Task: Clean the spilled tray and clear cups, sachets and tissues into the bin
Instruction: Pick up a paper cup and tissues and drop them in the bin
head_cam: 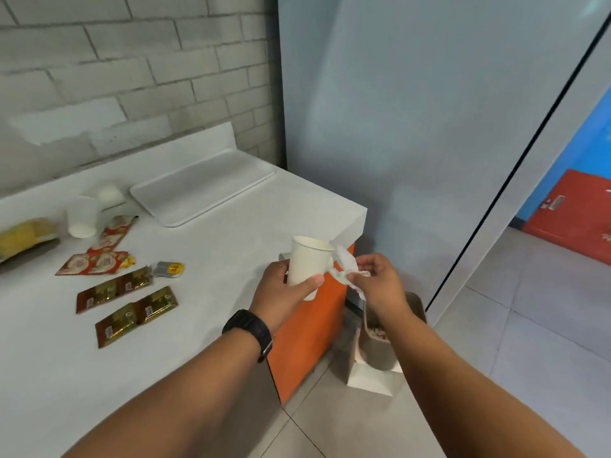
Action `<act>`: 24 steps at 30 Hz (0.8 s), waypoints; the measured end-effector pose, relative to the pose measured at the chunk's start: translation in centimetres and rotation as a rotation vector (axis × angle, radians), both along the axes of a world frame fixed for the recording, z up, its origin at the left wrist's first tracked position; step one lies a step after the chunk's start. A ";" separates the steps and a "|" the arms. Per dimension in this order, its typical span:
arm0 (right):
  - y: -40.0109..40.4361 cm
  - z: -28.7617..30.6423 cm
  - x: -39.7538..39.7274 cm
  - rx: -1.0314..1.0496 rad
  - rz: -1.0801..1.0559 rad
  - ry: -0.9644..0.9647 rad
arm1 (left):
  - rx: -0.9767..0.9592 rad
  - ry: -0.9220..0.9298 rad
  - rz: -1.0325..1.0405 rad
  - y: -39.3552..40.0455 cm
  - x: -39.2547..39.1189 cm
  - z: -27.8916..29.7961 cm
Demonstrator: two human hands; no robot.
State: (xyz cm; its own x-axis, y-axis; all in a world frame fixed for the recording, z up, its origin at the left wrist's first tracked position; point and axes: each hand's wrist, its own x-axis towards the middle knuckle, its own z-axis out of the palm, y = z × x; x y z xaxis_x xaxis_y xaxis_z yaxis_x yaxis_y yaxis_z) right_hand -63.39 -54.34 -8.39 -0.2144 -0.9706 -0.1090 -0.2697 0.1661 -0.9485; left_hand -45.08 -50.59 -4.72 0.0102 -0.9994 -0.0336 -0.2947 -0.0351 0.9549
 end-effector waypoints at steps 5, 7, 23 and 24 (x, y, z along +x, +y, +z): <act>-0.9 -3.6 -5.2 0.151 -0.119 0.000 | 0.054 -0.030 -0.111 -3.2 -3.9 -1.7; -1.7 -5.4 -7.5 0.243 -0.182 0.000 | 0.077 -0.016 -0.124 -4.2 -5.1 -2.5; -11.9 -21.2 -21.3 0.720 -0.253 -0.165 | 0.428 -0.122 -0.071 -12.1 -16.9 -14.9; -12.1 -21.3 -21.8 0.702 -0.231 -0.140 | 0.440 -0.113 -0.062 -12.5 -17.6 -15.6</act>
State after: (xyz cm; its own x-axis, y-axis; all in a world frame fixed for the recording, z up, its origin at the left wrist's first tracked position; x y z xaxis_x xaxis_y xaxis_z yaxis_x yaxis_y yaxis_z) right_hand -85.17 -66.40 -29.66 -0.3426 -0.5949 -0.7272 -0.0393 0.7824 -0.6215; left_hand -62.71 -63.14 -20.35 -0.0208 -0.8892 -0.4570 -0.4105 -0.4092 0.8149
